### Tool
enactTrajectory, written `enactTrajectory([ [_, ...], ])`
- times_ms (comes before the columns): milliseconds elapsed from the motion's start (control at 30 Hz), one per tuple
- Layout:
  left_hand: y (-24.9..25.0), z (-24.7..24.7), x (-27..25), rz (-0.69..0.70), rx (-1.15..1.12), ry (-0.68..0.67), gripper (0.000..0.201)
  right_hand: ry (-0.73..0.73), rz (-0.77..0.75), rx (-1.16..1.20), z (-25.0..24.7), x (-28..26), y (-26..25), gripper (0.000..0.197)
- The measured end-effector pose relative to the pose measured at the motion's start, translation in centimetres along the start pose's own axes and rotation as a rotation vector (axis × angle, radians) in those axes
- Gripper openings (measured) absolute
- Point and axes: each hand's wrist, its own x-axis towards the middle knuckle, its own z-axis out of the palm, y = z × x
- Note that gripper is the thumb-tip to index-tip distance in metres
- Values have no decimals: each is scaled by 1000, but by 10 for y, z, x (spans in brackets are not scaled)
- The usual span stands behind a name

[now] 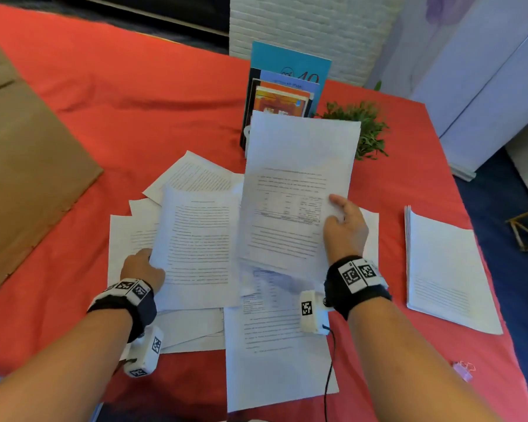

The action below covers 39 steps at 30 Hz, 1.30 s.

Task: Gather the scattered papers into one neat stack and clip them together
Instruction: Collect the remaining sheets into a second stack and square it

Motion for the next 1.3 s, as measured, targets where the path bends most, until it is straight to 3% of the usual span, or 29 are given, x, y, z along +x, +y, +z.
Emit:
enactTrajectory([
  [167, 0, -2, -8, -15, -51, -50, 50, -105, 465, 66, 45, -2, 20, 73],
  [300, -8, -8, -16, 5, 9, -106, 57, -316, 633, -126, 75, -1, 46, 39],
  [367, -14, -9, -19, -7, 49, -143, 58, -380, 615, -204, 87, -5, 49, 33],
  [567, -28, -10, -30, -13, 25, -223, 57, -342, 655, -193, 103, -9, 47, 36],
  [733, -45, -12, -33, 2, 20, -253, 54, -402, 635, -80, 106, -8, 50, 33],
  [833, -47, -15, -31, -64, -24, -145, 44, -338, 575, -82, 99, -10, 47, 34],
  [933, -53, -23, -23, -138, -77, 25, 43, -213, 565, -48, 82, -14, 48, 58],
  [1000, -59, -28, -20, -190, -46, 112, 45, -217, 561, -138, 68, -13, 55, 64],
  [1067, -61, -30, -20, -219, 24, 148, 45, -311, 538, -309, 57, -10, 68, 51],
  [1167, -57, -27, -23, -198, 58, 95, 41, -395, 523, -478, 45, -14, 78, 36],
  [1300, -50, -17, -34, -134, 31, 20, 37, -500, 443, -422, 36, -34, 81, 26],
])
